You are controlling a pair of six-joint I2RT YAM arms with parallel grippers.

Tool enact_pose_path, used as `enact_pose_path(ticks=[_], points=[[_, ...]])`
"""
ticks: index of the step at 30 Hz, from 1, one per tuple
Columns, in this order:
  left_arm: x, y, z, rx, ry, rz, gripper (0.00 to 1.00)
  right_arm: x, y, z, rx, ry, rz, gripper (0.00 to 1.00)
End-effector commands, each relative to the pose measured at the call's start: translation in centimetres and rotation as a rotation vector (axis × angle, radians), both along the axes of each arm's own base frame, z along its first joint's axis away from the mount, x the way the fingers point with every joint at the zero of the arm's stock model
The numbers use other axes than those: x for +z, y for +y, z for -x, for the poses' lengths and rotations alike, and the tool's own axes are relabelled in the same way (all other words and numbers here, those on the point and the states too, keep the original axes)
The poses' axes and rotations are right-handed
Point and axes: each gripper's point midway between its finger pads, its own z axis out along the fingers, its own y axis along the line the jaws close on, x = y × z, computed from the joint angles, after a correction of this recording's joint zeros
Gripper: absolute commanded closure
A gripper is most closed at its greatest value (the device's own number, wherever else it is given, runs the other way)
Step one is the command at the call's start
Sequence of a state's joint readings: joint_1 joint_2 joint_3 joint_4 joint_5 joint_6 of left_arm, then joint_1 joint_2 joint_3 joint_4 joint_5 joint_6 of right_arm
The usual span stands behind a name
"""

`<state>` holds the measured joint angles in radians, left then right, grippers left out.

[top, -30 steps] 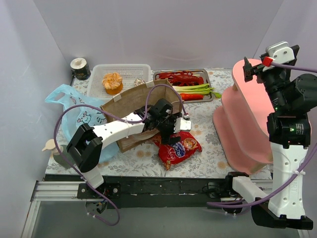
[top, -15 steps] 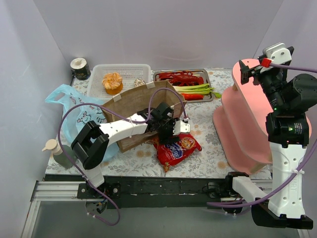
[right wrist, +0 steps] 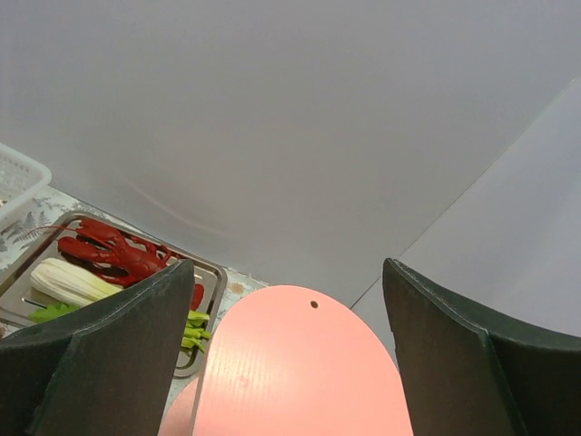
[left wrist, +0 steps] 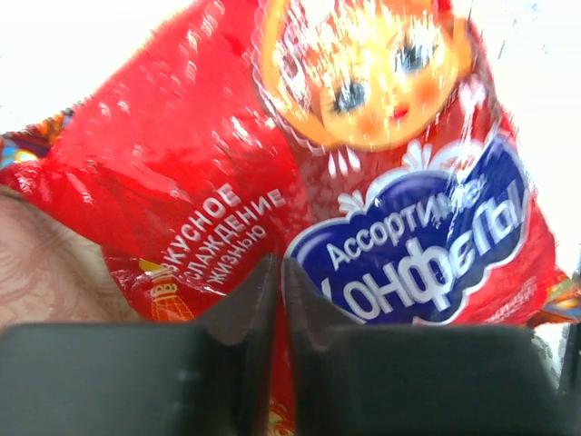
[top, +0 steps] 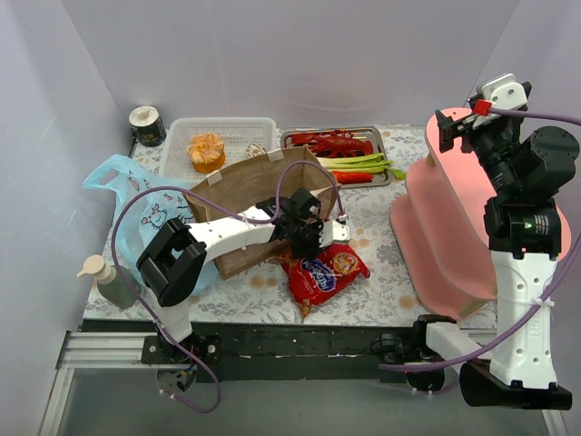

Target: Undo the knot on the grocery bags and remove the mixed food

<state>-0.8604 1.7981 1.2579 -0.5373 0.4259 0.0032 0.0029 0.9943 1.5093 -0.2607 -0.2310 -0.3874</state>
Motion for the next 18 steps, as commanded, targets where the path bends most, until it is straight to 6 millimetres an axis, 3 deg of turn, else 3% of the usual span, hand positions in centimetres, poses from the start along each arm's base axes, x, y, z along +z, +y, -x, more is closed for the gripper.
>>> enact_pose_path(ticks=[1,4,7,13,15,18], points=[[6.5,-2.0,-1.1,0.058,-0.02,0.139,0.73,2.0,-0.4,0.3,-0.009,-0.053,-0.018,0.09],[9.7,-2.2,-0.3,0.038,-0.015,0.205,0.5,1.8,-0.2,0.2,0.003,-0.048,-0.02,0.09],[9.9,-1.5,1.4,-0.032,0.021,0.2,0.42,1.2,0.0,0.1,0.013,-0.04,-0.025,0.09],[6.6,-0.3,4.3,-0.055,0.154,0.14,0.33,0.3,0.3,0.1,0.029,-0.021,-0.041,0.09],[5.6,-0.5,4.5,-0.048,0.149,0.129,0.31,0.0,0.5,0.1,0.041,-0.011,-0.041,0.09],[2.6,-0.3,4.8,-0.022,0.086,0.05,0.31,-0.7,0.8,0.0,0.056,0.006,-0.055,0.09]])
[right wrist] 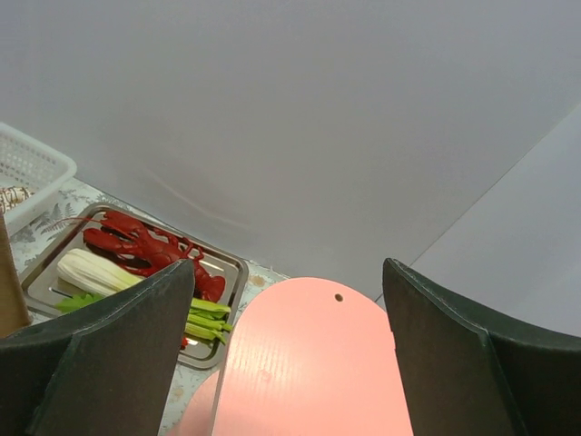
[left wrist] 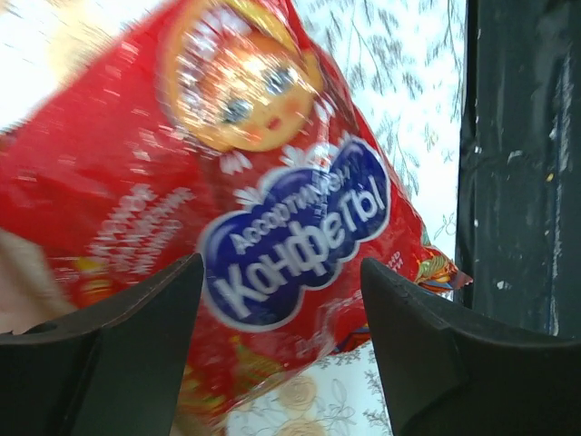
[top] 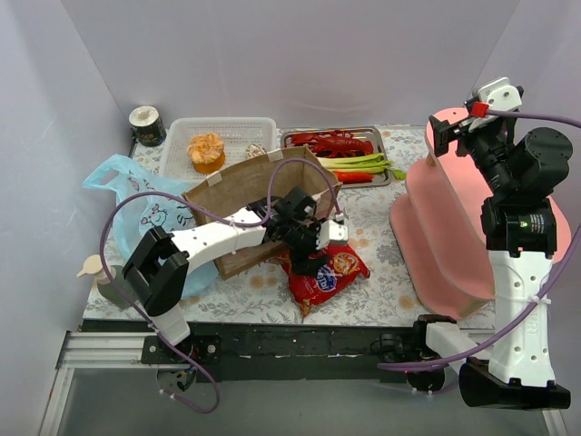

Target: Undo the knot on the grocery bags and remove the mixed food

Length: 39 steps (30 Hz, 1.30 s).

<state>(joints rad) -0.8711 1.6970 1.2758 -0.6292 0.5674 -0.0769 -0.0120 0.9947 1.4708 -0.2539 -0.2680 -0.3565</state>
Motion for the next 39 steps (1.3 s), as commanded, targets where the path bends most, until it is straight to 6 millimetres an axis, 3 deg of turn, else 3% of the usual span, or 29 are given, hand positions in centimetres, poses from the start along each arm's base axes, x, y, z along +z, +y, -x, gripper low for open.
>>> enact_pose_path(ticks=[1,2,5,7,9,10,16,19,28,32,39], points=[[-2.6,0.3,0.9,0.009,-0.079,-0.07,0.34,0.7,0.5,0.5,0.029,-0.029,-0.039,0.09],[-3.6,0.5,0.7,0.022,-0.094,-0.091,0.36,0.5,0.7,0.5,0.039,-0.024,-0.044,0.09],[-3.7,-0.4,-0.7,0.053,-0.147,-0.071,0.58,0.7,0.8,0.6,0.045,-0.022,-0.056,0.09],[-3.7,-1.4,-1.2,0.042,-0.154,-0.048,0.79,0.7,0.8,0.3,0.046,-0.014,-0.053,0.09],[-2.6,-3.2,-1.5,0.012,-0.144,0.005,0.97,1.3,0.7,0.4,0.04,-0.022,-0.047,0.09],[-1.7,-4.1,-1.6,0.004,-0.144,0.04,1.0,1.4,0.6,0.3,0.035,-0.023,-0.037,0.09],[6.1,-10.9,-2.5,-0.079,-0.22,0.342,1.0,2.7,-0.2,0.5,-0.011,-0.034,-0.005,0.09],[9.2,-13.1,-3.8,-0.075,-0.277,0.443,1.0,3.1,-0.6,0.4,-0.032,-0.038,0.01,0.09],[13.2,-17.2,-7.1,0.023,-0.408,0.557,1.0,3.5,-1.3,0.2,-0.064,-0.048,0.029,0.09],[16.6,-18.5,-8.1,0.091,-0.482,0.648,1.0,3.5,-1.6,0.1,-0.076,-0.055,0.029,0.09],[18.7,-21.1,-6.2,0.035,-0.565,0.759,1.0,3.5,-1.5,-0.2,-0.072,-0.064,0.03,0.09]])
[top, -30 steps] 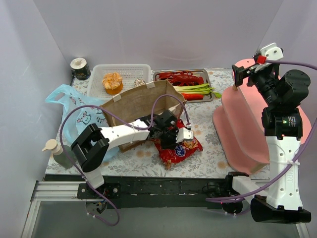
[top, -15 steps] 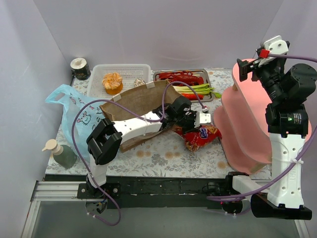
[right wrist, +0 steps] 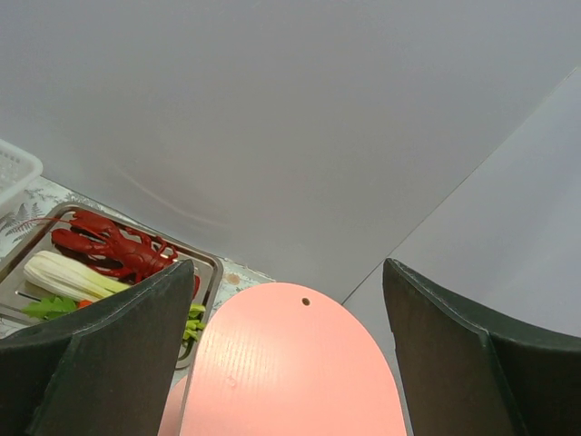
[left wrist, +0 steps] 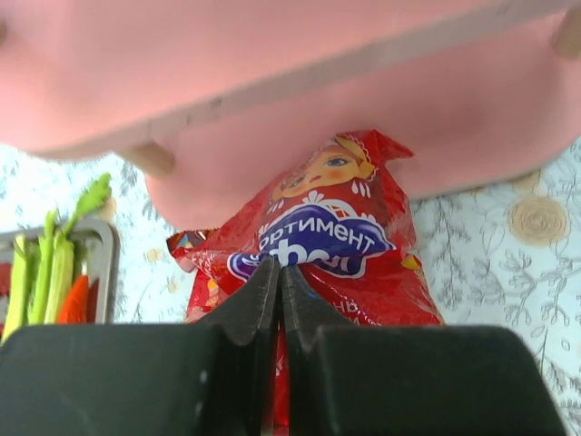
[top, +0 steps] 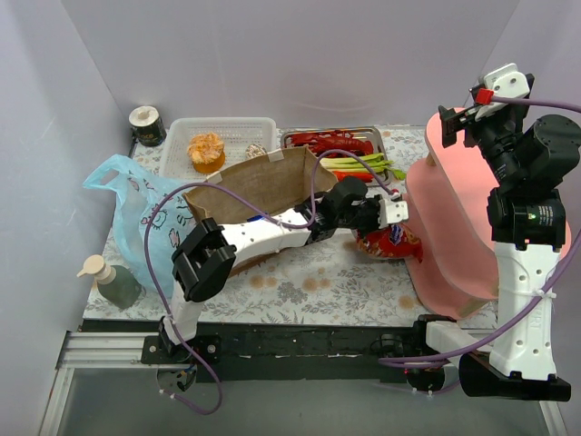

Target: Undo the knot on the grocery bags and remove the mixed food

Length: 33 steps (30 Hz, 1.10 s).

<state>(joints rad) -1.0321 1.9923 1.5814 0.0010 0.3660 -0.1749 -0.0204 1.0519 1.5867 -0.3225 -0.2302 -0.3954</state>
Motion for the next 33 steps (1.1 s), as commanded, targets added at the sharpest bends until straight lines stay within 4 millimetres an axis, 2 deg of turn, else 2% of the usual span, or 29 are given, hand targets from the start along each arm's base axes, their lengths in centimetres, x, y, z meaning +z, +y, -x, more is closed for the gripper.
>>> enact_pose_path(ticks=[1,5,8,10,11,15,19,21,22,25,26,27,28,29,31,32,33], points=[[11.7,-3.5,0.5,-0.042,-0.199,0.314,1.0,1.6,-0.5,0.2,-0.021,-0.06,0.001,0.09],[13.2,-4.4,0.6,-0.046,-0.214,0.385,1.0,1.1,-0.5,0.1,-0.022,-0.056,-0.003,0.09],[12.9,-4.9,1.1,-0.072,-0.188,0.409,1.0,0.7,-0.6,0.0,-0.028,-0.051,-0.004,0.09],[11.3,-5.1,1.7,-0.108,-0.163,0.4,1.0,0.6,-0.7,0.0,-0.031,-0.048,-0.004,0.09],[9.6,-5.0,2.1,-0.121,-0.145,0.392,1.0,0.2,-0.7,-0.1,-0.032,-0.04,-0.003,0.09],[5.0,-5.0,3.3,-0.179,-0.084,0.341,1.0,-0.3,-0.6,-0.3,-0.026,-0.026,-0.002,0.09],[3.1,-5.2,4.1,-0.216,-0.06,0.357,1.0,-0.6,-0.5,-0.6,-0.019,-0.014,-0.005,0.09],[2.8,-5.4,4.5,-0.241,-0.045,0.371,1.0,-0.9,-0.4,-0.9,-0.017,-0.004,-0.008,0.09],[2.5,-5.3,4.7,-0.251,-0.04,0.366,0.93,-1.1,-0.4,-1.0,-0.017,0.0,-0.01,0.08],[2.5,-5.1,4.9,-0.243,-0.007,0.354,0.63,-1.4,-0.4,-1.2,-0.013,0.01,-0.014,0.09],[2.8,-4.7,4.7,-0.224,0.004,0.341,0.47,-1.4,-0.3,-1.2,-0.008,0.011,-0.015,0.09],[3.1,-4.2,3.7,-0.186,0.003,0.335,0.43,-1.4,-0.3,-1.2,-0.01,0.008,-0.015,0.09],[2.9,-3.6,3.3,-0.161,0.008,0.317,0.39,-1.5,-0.3,-1.2,-0.01,0.008,-0.016,0.09],[3.5,-2.7,3.1,-0.143,0.011,0.296,0.34,-1.6,-0.3,-1.2,-0.008,0.01,-0.017,0.09],[3.5,-1.0,1.6,-0.062,0.006,0.26,0.3,-1.5,-0.2,-1.1,-0.003,0.003,-0.019,0.09],[2.3,0.2,1.5,-0.028,0.044,0.213,0.27,-1.6,-0.1,-1.1,0.003,0.003,-0.018,0.08],[3.5,1.6,0.6,0.022,0.063,0.217,0.24,-1.6,-0.1,-1.0,0.005,-0.001,-0.018,0.08]])
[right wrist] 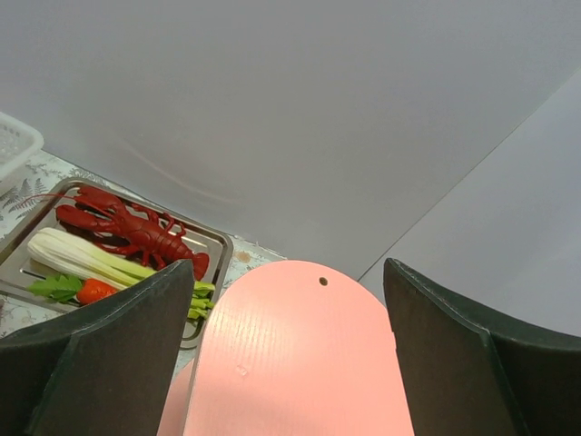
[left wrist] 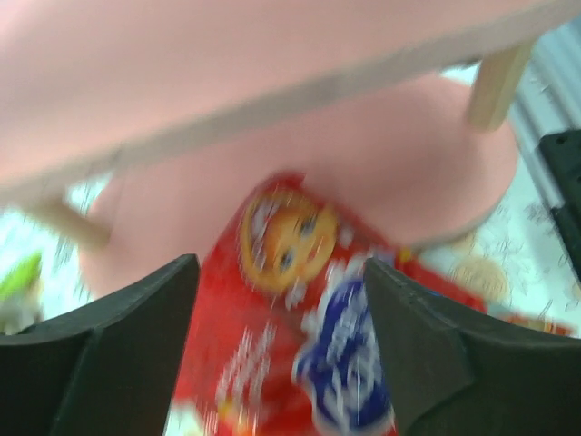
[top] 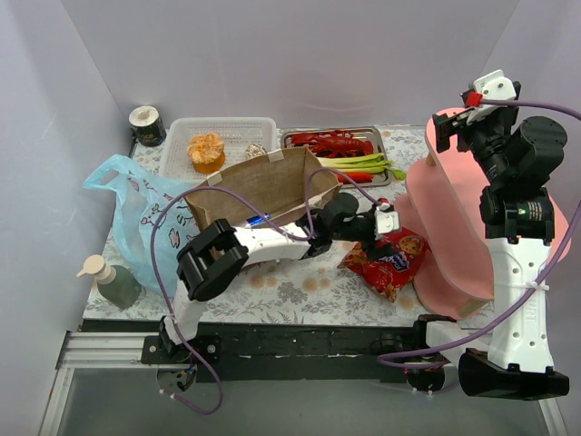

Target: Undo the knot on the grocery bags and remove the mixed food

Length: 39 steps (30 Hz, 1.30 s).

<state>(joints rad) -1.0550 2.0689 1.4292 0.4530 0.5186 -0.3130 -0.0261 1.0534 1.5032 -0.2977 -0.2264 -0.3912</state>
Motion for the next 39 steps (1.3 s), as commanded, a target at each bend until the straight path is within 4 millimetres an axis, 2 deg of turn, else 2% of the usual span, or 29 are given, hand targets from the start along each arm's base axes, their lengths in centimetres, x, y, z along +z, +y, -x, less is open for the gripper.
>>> enact_pose_path(ticks=[1,2,3,5,6,8,9,10,13,16,23,27,30,31,33,34,36,37,39], points=[[4.9,5.7,-3.1,0.207,0.098,-0.028,0.22,1.6,0.2,0.4,0.015,-0.067,-0.012,0.08],[3.3,7.1,-3.1,0.24,0.181,-0.109,0.2,1.5,0.3,0.5,0.018,-0.069,-0.012,0.08],[3.4,8.6,-4.2,0.28,0.226,-0.131,0.19,1.6,0.3,0.5,0.018,-0.072,-0.011,0.08],[1.4,10.7,-4.0,0.302,0.373,-0.248,0.18,1.6,0.3,0.6,0.02,-0.076,-0.014,0.08],[0.9,12.1,-5.2,0.329,0.421,-0.276,0.18,1.5,0.3,0.7,0.021,-0.074,-0.014,0.08],[-1.4,13.5,-4.9,0.342,0.551,-0.368,0.18,1.3,0.4,0.7,0.021,-0.071,-0.015,0.08],[-1.6,14.0,-5.5,0.346,0.576,-0.379,0.18,1.1,0.4,0.8,0.021,-0.068,-0.016,0.08],[-2.8,14.2,-5.2,0.333,0.607,-0.411,0.18,1.0,0.3,0.8,0.02,-0.065,-0.016,0.08],[-4.6,14.4,-3.8,0.278,0.679,-0.451,0.17,1.0,0.2,0.8,0.015,-0.058,-0.016,0.08],[-5.8,13.9,-2.5,0.223,0.756,-0.44,0.15,0.9,-0.1,0.9,0.005,-0.054,-0.01,0.08],[-6.9,12.7,-2.8,0.22,0.735,-0.361,0.11,-0.1,-0.7,0.6,0.0,-0.023,-0.037,0.08],[-8.7,11.8,-2.2,0.217,0.793,-0.372,0.09,-0.6,-0.8,0.4,0.004,-0.007,-0.049,0.08],[-9.3,10.8,-1.2,0.191,0.855,-0.377,0.1,-1.1,-0.7,0.1,0.007,0.011,-0.05,0.08],[-10.4,10.5,-0.9,0.186,0.872,-0.397,0.1,-1.1,-0.7,0.1,0.007,0.013,-0.05,0.08],[-10.7,9.5,0.3,0.142,0.88,-0.411,0.11,-1.6,-0.5,-0.2,0.018,0.027,-0.055,0.08],[-12.1,9.2,0.7,0.138,0.901,-0.436,0.12,-1.6,-0.5,-0.3,0.023,0.03,-0.06,0.08],[-12.9,8.5,1.5,0.128,0.915,-0.454,0.17,-1.6,-0.4,-0.5,0.029,0.036,-0.065,0.08],[-13.0,7.9,1.1,0.129,0.902,-0.433,0.3,-1.5,-0.3,-0.6,0.035,0.037,-0.066,0.08],[-13.1,7.6,0.6,0.161,0.904,-0.417,0.44,-1.3,-0.3,-0.8,0.034,0.037,-0.066,0.08]])
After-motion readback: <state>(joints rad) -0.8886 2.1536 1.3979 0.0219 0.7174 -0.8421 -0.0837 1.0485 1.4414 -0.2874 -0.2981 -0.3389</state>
